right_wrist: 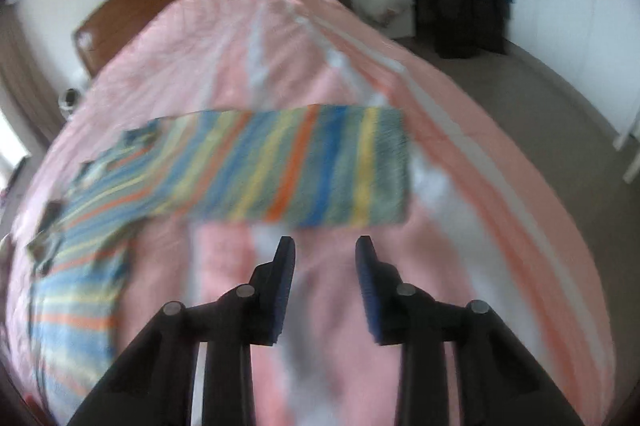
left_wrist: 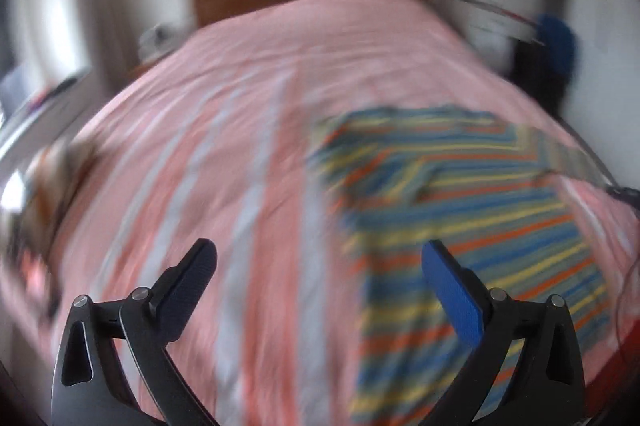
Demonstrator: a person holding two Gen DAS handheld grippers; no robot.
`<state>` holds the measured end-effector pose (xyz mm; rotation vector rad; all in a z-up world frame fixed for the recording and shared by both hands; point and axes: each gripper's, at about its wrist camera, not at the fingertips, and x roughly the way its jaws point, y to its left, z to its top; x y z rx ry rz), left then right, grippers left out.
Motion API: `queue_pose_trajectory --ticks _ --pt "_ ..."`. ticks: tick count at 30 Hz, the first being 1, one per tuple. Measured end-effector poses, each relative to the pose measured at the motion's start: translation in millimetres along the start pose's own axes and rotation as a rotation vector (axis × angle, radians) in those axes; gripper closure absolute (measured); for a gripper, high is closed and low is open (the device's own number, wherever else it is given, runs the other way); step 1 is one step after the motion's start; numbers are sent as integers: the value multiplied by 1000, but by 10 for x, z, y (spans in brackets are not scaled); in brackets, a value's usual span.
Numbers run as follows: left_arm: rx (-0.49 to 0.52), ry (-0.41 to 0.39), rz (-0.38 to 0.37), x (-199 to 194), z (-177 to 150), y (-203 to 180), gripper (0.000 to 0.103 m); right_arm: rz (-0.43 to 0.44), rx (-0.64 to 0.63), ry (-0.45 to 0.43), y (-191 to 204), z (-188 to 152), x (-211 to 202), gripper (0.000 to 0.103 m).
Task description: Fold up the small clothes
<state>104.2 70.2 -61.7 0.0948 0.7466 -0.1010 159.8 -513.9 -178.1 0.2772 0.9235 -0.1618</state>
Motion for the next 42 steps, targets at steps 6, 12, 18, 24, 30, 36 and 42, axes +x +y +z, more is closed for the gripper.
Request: queue_pose_trajectory --ticks 6,12,18,24,30,36,42 --pt "280 187 -81 1298 346 -703 4 70 -82 -28 343 -520 -256 62" --pt "118 292 -63 2001 277 -533 83 55 -158 -81 508 -804 -347 60" --pt "-276 153 -35 1459 432 497 97 51 -121 -122 409 -911 -338 57" --pt "-657 140 204 1291 33 1905 98 72 -37 -77 218 -939 -218 55" --pt "-850 214 223 1480 -488 2407 98 42 -74 -76 291 -966 -161 53" --pt "-870 201 230 1353 -639 2455 99 21 -87 -76 320 -989 -128 52" --pt "-856 205 254 1451 -621 2424 99 13 -98 -77 340 -1003 -101 51"
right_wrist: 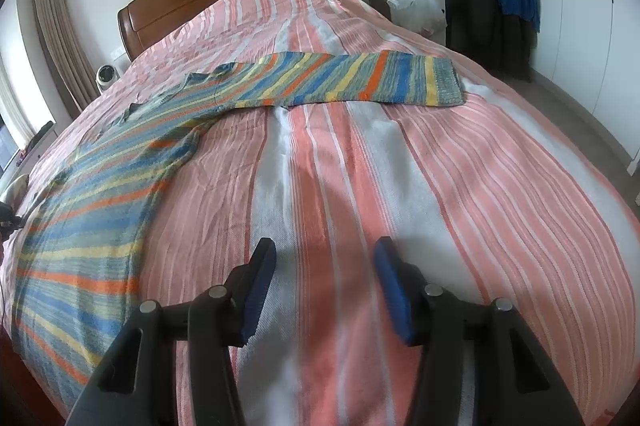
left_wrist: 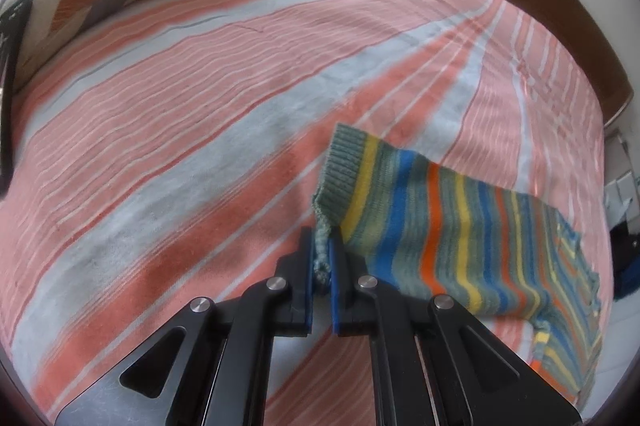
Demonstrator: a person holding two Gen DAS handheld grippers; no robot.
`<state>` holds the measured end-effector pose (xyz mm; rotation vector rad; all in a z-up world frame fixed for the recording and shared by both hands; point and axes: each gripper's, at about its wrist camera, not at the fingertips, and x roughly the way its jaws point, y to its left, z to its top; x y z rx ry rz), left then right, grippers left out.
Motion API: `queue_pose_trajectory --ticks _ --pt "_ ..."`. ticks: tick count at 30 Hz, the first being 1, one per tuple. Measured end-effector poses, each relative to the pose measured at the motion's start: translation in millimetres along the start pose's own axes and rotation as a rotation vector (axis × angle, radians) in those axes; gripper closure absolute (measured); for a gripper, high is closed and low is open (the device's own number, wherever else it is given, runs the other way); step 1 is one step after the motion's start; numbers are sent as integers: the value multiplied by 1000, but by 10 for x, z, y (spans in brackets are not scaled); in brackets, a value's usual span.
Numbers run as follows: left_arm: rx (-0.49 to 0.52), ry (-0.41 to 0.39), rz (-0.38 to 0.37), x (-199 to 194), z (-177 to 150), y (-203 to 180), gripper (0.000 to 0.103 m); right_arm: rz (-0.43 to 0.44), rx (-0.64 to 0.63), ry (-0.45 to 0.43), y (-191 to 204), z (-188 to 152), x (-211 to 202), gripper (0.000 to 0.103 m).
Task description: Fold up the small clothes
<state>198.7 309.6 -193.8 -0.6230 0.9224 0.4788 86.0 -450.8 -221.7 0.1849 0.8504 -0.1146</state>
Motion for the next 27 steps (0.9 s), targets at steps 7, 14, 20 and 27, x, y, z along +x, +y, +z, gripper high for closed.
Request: queue_pose_trajectory --ticks 7,14,20,27 --pt "89 -52 5 -352 -168 -37 63 13 -2 -2 10 6 4 48" --pt "256 -115 -154 -1053 -829 -106 22 10 21 -58 17 13 -122 42" --pt "346 -94 -135 -817 -1229 -312 17 -36 28 -54 -6 2 -82 39" --pt "439 -155 -62 -617 -1493 -371 6 -55 -4 -44 34 -54 -16 32"
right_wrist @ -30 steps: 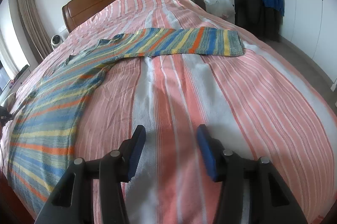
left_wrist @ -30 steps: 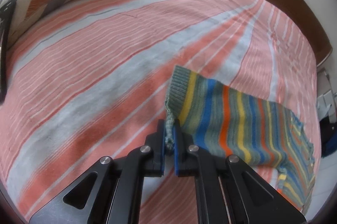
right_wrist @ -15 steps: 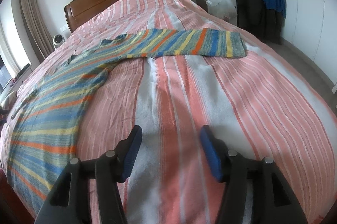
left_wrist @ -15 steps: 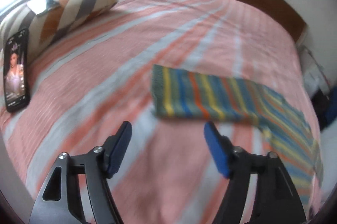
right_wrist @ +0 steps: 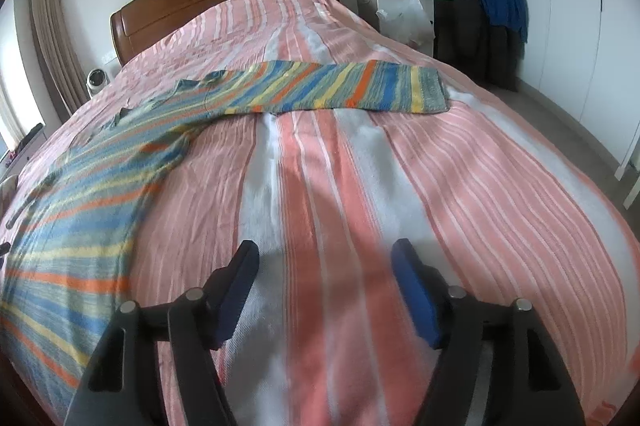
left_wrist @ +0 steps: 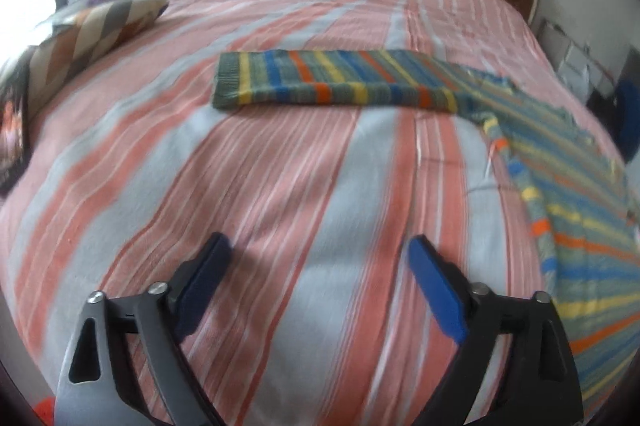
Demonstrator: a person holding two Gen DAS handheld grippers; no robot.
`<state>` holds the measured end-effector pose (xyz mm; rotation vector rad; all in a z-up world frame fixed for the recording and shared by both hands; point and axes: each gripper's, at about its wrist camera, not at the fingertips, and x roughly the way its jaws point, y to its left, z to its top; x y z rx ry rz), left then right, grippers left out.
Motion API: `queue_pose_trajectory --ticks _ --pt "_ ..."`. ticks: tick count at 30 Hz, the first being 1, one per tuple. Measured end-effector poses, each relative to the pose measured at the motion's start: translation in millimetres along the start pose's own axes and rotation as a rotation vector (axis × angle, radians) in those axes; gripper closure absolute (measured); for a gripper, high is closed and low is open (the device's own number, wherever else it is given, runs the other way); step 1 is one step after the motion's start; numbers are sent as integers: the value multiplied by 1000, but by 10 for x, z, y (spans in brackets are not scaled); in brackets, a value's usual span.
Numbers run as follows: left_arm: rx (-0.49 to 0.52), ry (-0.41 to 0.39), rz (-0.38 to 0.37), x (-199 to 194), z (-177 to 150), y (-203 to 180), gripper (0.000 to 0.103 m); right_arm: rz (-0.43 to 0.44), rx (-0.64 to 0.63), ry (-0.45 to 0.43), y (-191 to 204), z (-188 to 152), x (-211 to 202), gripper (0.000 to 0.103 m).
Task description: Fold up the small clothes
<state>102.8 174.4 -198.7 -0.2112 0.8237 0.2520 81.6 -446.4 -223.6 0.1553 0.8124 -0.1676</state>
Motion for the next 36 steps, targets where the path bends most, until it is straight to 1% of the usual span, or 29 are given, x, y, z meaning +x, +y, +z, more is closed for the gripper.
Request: queue_pose_trajectory --ticks 6,13,36 --pt "19 -6 13 42 -26 -33 1 -5 -8 -9 22 -52 56 27" --pt "35 -13 38 40 -73 -69 1 -15 -27 -14 61 -75 79 23" --pt "35 -15 43 34 -92 -81 1 -20 -36 -15 98 -80 92 21"
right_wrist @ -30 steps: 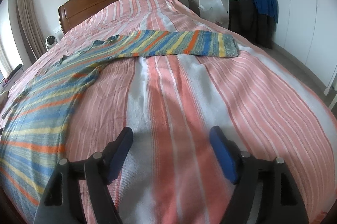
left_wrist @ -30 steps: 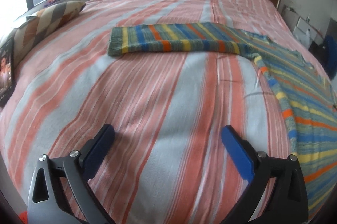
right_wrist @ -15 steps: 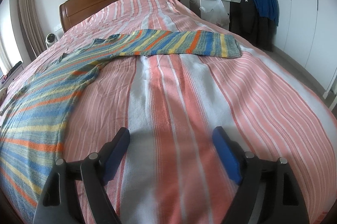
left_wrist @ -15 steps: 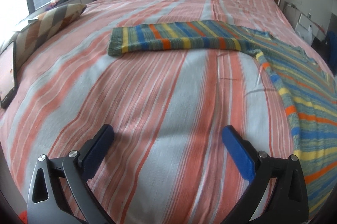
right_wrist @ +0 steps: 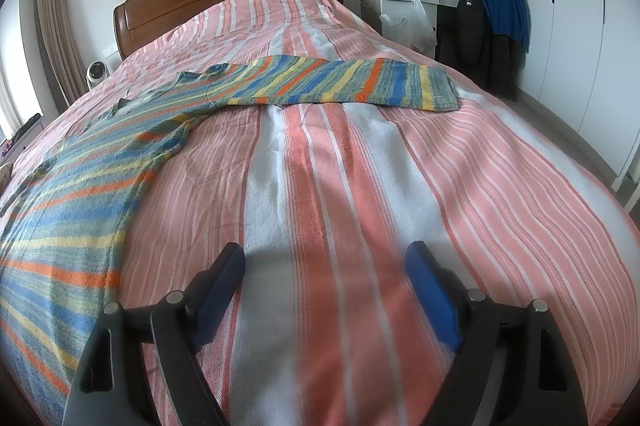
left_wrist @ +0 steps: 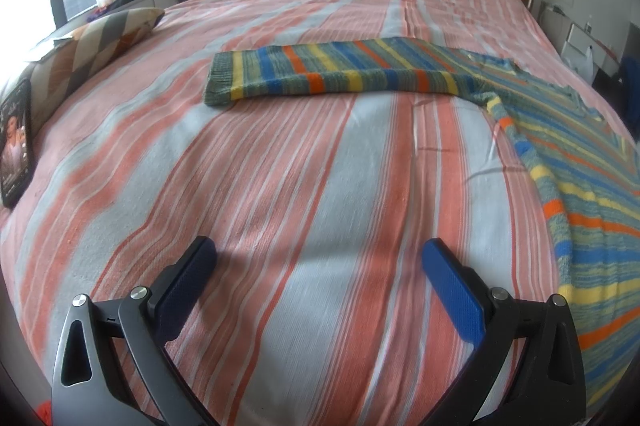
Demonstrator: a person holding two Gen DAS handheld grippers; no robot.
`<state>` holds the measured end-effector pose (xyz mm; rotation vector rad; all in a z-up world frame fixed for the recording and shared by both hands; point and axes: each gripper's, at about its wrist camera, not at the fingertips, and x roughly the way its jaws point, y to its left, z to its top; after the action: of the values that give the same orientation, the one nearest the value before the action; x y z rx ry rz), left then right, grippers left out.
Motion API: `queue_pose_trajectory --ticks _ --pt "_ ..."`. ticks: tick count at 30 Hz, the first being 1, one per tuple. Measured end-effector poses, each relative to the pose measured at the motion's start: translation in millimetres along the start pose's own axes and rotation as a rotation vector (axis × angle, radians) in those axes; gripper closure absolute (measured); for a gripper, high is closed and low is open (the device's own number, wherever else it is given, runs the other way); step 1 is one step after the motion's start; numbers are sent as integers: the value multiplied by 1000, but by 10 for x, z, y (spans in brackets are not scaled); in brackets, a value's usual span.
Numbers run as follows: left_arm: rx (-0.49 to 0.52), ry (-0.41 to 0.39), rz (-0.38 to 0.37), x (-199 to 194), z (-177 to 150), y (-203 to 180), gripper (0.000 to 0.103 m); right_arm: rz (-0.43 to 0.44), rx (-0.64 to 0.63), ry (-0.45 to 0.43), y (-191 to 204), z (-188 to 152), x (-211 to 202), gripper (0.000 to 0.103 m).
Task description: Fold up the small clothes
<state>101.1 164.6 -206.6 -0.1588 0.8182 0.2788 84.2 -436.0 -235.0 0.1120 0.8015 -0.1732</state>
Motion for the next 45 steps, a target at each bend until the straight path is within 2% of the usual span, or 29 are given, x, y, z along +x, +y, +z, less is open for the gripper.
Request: queue_pose_trajectory --ticks 19,21,23,25,27,29,30,32,34,36,38,40,45 --pt "-4 -1 -14 -15 -11 12 1 -6 -8 -2 22 -7 1 20" --pt "-18 7 -50 -33 -3 71 1 -5 -14 -3 22 1 15 19" --pt "-56 21 -116 -88 21 139 1 0 -14 3 13 18 12 19" --pt "-116 40 -256 -197 81 185 1 4 -17 26 14 77 -13 19" --pt "-121 79 -377 -242 179 97 2 67 7 33 8 200 -93 19" --pt "-76 109 -440 -246 268 -81 4 144 32 24 23 358 -136 19" --pt "-30 126 -456 -240 307 -216 4 209 53 41 60 490 -113 19" --pt "71 172 -436 -196 309 -462 8 317 86 105 126 644 -27 20" --pt "169 199 -353 -184 216 -629 12 387 68 191 233 731 61 20" --pt "192 206 -294 -238 81 -619 12 394 37 204 271 742 37 21" --pt "184 222 -266 -330 -46 -563 12 430 38 269 280 663 -3 23" --pt "175 239 -273 -511 -220 -469 11 476 32 344 317 521 -93 30" --pt "186 316 -321 -864 -686 -398 11 524 -39 494 340 4 -465 31"
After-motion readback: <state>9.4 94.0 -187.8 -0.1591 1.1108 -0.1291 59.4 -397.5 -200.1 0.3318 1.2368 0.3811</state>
